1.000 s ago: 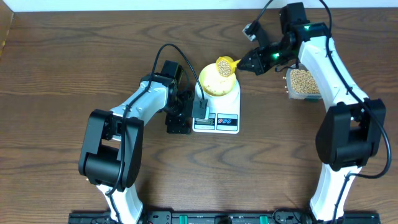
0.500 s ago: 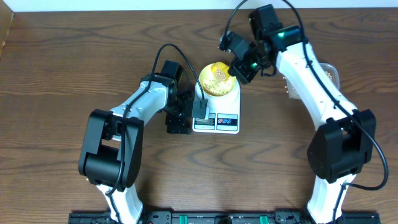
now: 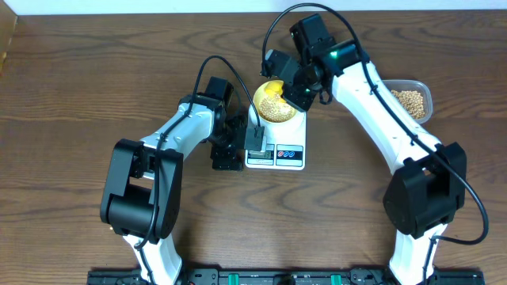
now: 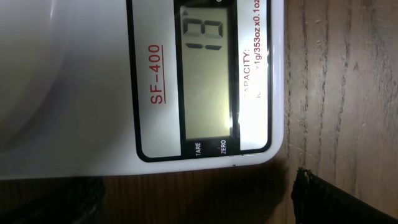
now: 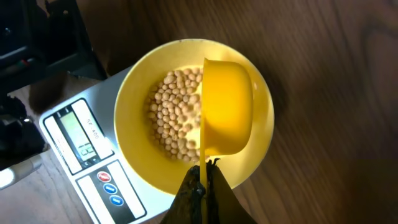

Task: Scoop item into bowl and weigh 50g on scale
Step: 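Move the empty scoop with the right gripper back to the soybean tub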

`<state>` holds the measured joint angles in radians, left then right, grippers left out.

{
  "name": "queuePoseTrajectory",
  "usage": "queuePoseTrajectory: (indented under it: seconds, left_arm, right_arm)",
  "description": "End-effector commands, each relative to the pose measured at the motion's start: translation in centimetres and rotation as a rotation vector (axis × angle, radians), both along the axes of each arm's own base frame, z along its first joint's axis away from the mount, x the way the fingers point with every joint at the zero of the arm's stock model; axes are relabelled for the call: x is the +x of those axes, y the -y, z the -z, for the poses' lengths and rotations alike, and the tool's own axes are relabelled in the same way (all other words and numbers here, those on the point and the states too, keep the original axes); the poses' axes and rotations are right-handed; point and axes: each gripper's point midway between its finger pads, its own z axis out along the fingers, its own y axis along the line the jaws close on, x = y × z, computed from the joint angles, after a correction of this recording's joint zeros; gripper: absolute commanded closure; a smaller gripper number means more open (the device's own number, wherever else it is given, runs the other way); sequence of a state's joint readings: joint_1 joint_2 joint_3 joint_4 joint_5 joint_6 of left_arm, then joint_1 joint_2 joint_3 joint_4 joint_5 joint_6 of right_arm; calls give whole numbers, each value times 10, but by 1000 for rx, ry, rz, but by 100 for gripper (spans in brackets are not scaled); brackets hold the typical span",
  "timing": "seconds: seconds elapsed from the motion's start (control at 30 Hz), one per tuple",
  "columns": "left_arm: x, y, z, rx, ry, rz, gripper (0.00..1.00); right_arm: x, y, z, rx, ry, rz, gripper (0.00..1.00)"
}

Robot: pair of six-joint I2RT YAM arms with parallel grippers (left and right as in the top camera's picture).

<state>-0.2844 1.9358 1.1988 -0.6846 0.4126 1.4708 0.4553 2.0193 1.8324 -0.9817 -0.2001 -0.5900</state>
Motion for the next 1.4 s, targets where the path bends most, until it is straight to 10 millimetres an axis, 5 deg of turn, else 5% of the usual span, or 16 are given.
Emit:
queuePoseTrajectory:
  seconds: [0.0, 0.23, 0.63, 1.0, 1.17, 1.37]
  left_arm:
    - [-9, 4, 5, -12, -29, 23, 2]
    - [-9, 4, 5, -12, -29, 23, 2]
    - [-9, 4, 5, -12, -29, 23, 2]
    - [-9, 4, 5, -12, -29, 23, 2]
    - [-9, 4, 5, -12, -29, 23, 2]
    - [-9, 4, 5, -12, -29, 23, 2]
  right_arm:
    - [-3, -3, -53, 17, 135, -23, 99]
    - [-12, -1, -85, 47, 193, -26, 99]
    - [-15, -1, -80, 38, 168, -22, 99]
    - [-4, 16, -103, 331, 32, 137, 99]
    - [4, 61, -120, 475, -51, 262, 99]
    - [6, 142, -104, 442, -144, 495, 99]
